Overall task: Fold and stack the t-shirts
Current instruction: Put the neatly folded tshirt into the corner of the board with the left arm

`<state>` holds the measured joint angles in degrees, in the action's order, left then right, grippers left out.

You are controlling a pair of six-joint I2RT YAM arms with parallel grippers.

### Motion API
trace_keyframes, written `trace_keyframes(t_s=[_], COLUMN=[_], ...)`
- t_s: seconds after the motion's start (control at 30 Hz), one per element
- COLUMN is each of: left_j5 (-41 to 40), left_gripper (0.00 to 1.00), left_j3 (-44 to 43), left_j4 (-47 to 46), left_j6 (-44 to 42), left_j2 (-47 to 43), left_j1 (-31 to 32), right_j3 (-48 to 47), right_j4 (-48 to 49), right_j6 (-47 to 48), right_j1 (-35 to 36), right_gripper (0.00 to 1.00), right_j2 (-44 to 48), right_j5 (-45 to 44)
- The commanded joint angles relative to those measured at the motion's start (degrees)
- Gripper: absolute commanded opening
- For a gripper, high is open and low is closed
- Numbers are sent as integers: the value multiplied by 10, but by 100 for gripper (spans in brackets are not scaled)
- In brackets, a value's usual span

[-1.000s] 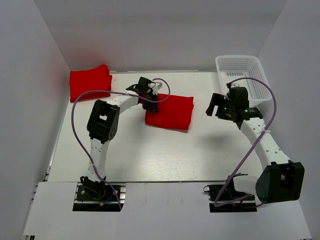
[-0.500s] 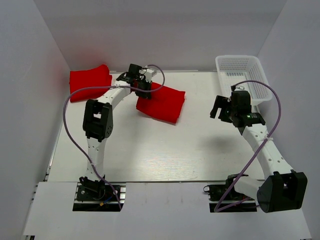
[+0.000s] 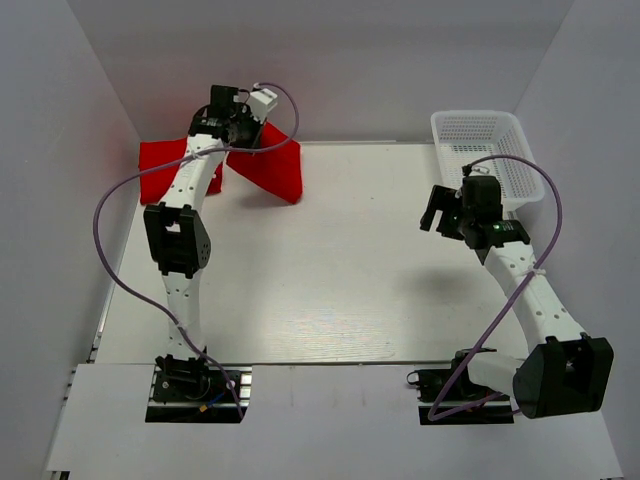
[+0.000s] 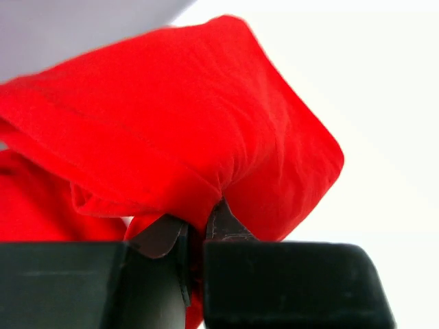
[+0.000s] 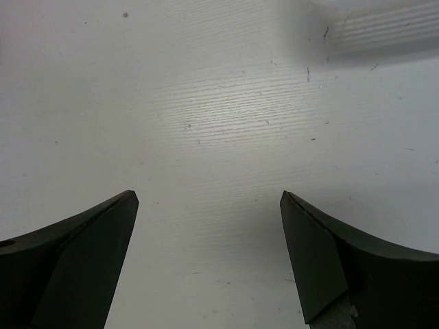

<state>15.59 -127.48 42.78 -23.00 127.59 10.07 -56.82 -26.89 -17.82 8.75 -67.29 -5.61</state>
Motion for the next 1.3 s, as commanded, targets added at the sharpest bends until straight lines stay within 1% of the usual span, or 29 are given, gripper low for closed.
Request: trace_keyframes(t_s=[0.0, 0.13, 0.33, 0.5, 0.73, 0.87, 0.93, 1.1, 1.27], left_j5=[-31, -66, -73, -36, 5, 55, 75, 117, 184], left_gripper=[0, 0, 0, 0, 0, 0, 0, 0, 0], left_j3=[-40, -49, -30, -24, -31, -51, -51, -57, -92], left_j4=[11, -1, -26, -47, -53, -53, -53, -69, -75], left_j6=[-59, -92, -115, -135, -129, -117, -109, -84, -56], left_j2=[5, -1, -20, -34, -46, -52, -58, -63, -68], left_j1=[-16, -45, -80, -113, -140, -158, -163, -180, -198], right_j3=[-32, -44, -47, -48, -42, -42, -36, -29, -25], right_j4=[22, 25, 31, 35, 59, 71, 76, 92, 99], right_j6=[-2, -9, -16, -20, -29, -32, -36, -42, -47], right_j1=[-1, 1, -1, -1, -1, 2, 1, 2, 2], right_gripper=[90, 90, 90, 90, 90, 90, 90, 90, 90], right_j2=[-4, -9, -14, -21, -27, -36, -37, -38, -40], right_j5=[0, 3, 18, 33, 50, 50, 74, 87, 88])
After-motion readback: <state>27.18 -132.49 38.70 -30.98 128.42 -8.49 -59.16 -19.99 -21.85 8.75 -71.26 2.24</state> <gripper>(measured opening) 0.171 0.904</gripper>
